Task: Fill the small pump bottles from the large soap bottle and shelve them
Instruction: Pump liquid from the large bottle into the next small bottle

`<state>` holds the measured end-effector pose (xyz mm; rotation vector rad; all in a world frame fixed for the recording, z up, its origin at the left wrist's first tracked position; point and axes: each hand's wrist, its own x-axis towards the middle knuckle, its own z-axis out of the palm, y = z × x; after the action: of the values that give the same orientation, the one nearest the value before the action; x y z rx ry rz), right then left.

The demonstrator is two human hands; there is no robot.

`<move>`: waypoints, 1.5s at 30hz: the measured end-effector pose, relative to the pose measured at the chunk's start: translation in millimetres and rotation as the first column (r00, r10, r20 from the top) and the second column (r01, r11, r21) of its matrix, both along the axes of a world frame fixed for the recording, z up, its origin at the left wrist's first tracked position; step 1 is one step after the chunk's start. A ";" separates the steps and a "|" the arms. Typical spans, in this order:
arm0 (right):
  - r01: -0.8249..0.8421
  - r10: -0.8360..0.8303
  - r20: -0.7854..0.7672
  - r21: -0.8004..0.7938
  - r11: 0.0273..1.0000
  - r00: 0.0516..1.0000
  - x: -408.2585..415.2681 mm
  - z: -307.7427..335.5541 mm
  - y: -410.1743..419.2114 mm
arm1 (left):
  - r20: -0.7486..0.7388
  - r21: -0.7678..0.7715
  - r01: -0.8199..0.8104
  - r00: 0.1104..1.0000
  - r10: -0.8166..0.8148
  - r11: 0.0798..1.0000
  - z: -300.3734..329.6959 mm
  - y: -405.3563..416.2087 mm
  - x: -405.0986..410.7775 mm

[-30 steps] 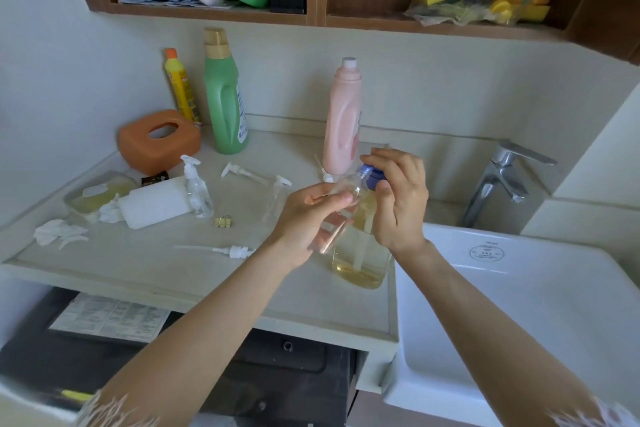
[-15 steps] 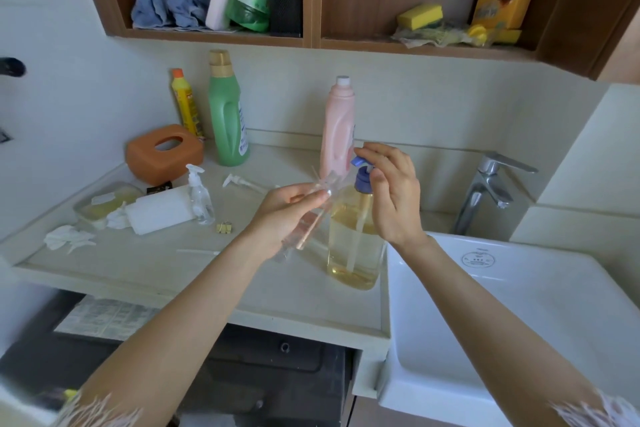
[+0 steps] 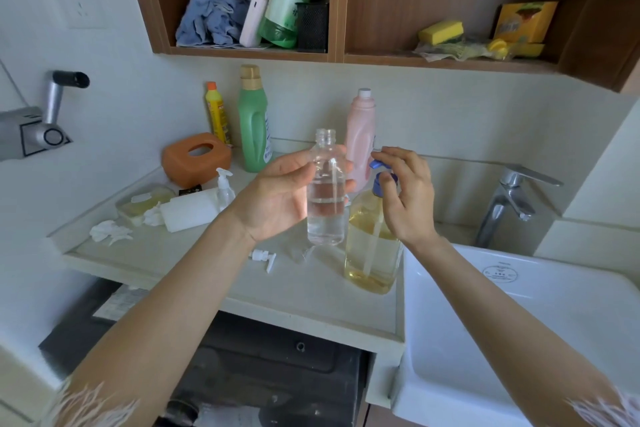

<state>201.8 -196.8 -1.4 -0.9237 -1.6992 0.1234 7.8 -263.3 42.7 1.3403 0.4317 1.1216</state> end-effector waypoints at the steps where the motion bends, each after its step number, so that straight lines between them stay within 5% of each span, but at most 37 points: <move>1: -0.002 0.002 0.003 -0.008 1.000 1.000 0.4 -0.1 -1.0 | -0.011 -0.001 -0.014 1.000 0.013 1.000 0.4 -0.7 2.7; 9: -0.018 0.019 0.046 -0.026 1.000 0.999 8.8 4.5 -4.2 | -0.001 0.014 -0.171 0.985 0.171 0.985 -12.4 8.6 12.2; 13: -0.016 0.018 0.052 -0.035 0.999 0.998 9.1 5.6 -4.2 | -0.091 -0.018 -0.437 0.896 0.434 0.899 -33.0 25.5 21.2; 17: -0.016 0.018 0.060 -0.029 0.999 0.998 7.9 4.6 -3.0 | -0.183 -0.029 -0.532 0.835 0.518 0.847 -53.3 35.1 28.6; 22: -0.023 0.024 0.072 -0.003 1.000 0.997 11.0 4.8 -1.1 | -0.265 -0.024 -0.536 0.817 0.512 0.844 -67.6 33.3 41.1; 33: -0.047 0.047 0.060 0.008 0.999 0.997 15.1 -0.2 0.3 | -0.382 0.333 -0.486 0.714 0.587 0.808 -77.8 32.5 61.0; 45: -0.020 0.017 0.049 0.073 0.997 0.999 19.0 2.7 3.6 | -0.199 0.223 -0.506 0.813 0.547 0.833 -64.7 36.4 48.8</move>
<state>220.9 -193.3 1.3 -0.8621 -1.7453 0.0508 56.5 -226.9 -22.0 1.5650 0.9704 1.4674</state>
